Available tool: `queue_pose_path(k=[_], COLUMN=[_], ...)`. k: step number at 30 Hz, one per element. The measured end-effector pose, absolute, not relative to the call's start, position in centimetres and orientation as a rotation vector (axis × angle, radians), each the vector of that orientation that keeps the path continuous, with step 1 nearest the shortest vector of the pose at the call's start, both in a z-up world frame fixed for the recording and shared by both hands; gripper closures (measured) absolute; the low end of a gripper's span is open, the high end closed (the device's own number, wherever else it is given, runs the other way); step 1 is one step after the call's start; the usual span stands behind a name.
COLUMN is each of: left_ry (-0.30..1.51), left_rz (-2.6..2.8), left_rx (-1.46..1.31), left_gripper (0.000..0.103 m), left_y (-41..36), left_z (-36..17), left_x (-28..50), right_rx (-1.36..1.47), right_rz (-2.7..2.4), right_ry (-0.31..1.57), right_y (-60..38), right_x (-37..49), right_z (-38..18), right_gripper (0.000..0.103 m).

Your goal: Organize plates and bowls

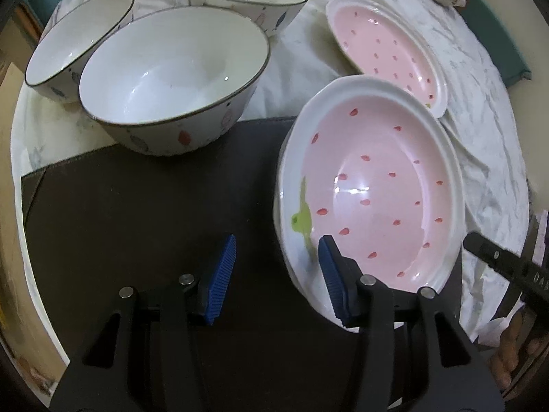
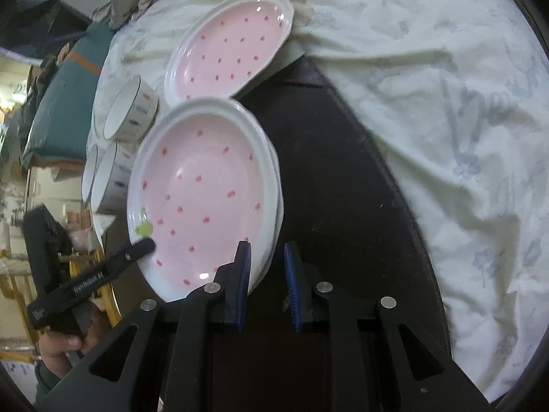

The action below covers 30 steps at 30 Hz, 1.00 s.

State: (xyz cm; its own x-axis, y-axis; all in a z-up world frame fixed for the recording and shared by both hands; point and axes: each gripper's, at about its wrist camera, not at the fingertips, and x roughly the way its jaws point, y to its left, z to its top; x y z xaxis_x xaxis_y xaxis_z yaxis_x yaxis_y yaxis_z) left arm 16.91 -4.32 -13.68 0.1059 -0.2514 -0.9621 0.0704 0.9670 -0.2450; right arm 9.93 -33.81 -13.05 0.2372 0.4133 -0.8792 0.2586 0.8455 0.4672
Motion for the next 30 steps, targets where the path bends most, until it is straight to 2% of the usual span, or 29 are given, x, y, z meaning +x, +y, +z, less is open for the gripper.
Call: queue_pose_path(k=[6, 14, 15, 16, 17, 24, 25, 30], left_ry=[1.414, 1.436, 1.444, 1.443, 1.440, 1.468, 1.459, 1.408], left_rz=[-0.241, -0.274, -0.269, -0.253, -0.252, -0.284, -0.295, -0.273], left_rx=[-0.190, -0.194, -0.194, -0.193, -0.208, -0.262, -0.256, -0.189], left_gripper=[0.056, 0.056, 0.057, 0.066, 0.068, 0.070, 0.077, 0.078], left_y=[-3.8, -4.3, -4.2, -4.2, -3.9, -4.3, -4.6, -5.3], left_z=[-13.4, -14.1, -14.3, -14.4, -14.5, -15.3, -15.3, -14.5], left_x=[17.3, 17.6, 17.7, 17.8, 17.7, 17.7, 17.7, 17.0], right_rx=[0.630, 0.719, 0.743, 0.763, 0.784, 0.716, 0.718, 0.574], right_rz=[0.105, 0.089, 0.105, 0.120, 0.138, 0.168, 0.182, 0.186], right_ry=[1.301, 1.337, 1.348, 1.357, 1.361, 1.388, 1.388, 1.375], right_y=[-34.9, -36.7, -36.6, -36.6, -36.4, -34.7, -34.3, -32.8], right_x=[11.1, 13.3, 13.5, 13.7, 13.8, 14.9, 15.0, 15.1], right_z=[-12.2, -14.7, -15.2, -15.5, -15.9, -17.4, -17.6, -16.8], right_gripper=[0.079, 0.079, 0.078, 0.078, 0.078, 0.078, 0.078, 0.073])
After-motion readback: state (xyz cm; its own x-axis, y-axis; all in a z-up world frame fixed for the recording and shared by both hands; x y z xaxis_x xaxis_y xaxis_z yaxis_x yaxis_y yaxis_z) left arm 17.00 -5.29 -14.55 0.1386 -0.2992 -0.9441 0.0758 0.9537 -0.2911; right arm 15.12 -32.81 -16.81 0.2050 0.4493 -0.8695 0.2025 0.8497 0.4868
